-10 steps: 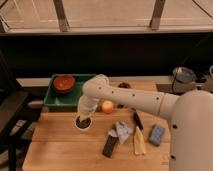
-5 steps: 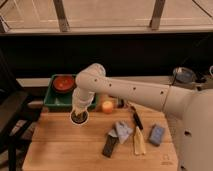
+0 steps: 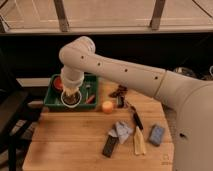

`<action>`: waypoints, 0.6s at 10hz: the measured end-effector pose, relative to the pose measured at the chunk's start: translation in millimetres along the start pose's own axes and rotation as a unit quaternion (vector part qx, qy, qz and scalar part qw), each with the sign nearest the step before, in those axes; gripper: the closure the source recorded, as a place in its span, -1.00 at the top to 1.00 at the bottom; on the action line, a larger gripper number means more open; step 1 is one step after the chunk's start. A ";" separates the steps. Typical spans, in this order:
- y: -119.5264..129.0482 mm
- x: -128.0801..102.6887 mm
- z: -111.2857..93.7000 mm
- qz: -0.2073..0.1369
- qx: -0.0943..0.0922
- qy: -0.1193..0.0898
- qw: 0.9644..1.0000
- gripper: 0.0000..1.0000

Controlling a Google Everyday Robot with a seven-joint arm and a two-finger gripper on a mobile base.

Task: Stack cups into tray

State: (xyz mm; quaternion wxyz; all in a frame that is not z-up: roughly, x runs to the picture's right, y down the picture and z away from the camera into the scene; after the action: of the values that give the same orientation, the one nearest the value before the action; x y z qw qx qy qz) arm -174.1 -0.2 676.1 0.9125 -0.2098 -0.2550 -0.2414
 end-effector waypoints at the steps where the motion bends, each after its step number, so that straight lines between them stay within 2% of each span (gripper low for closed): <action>1: -6.8 1.4 -2.9 -0.003 0.004 -0.001 1.000 -1.00; 6: -7.0 3.2 -2.5 -0.002 0.004 0.000 1.000 -1.00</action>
State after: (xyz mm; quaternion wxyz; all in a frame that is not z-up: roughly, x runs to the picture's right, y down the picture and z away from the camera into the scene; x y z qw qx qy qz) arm -174.6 -8.0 677.8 0.9128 -0.2059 -0.2562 -0.2423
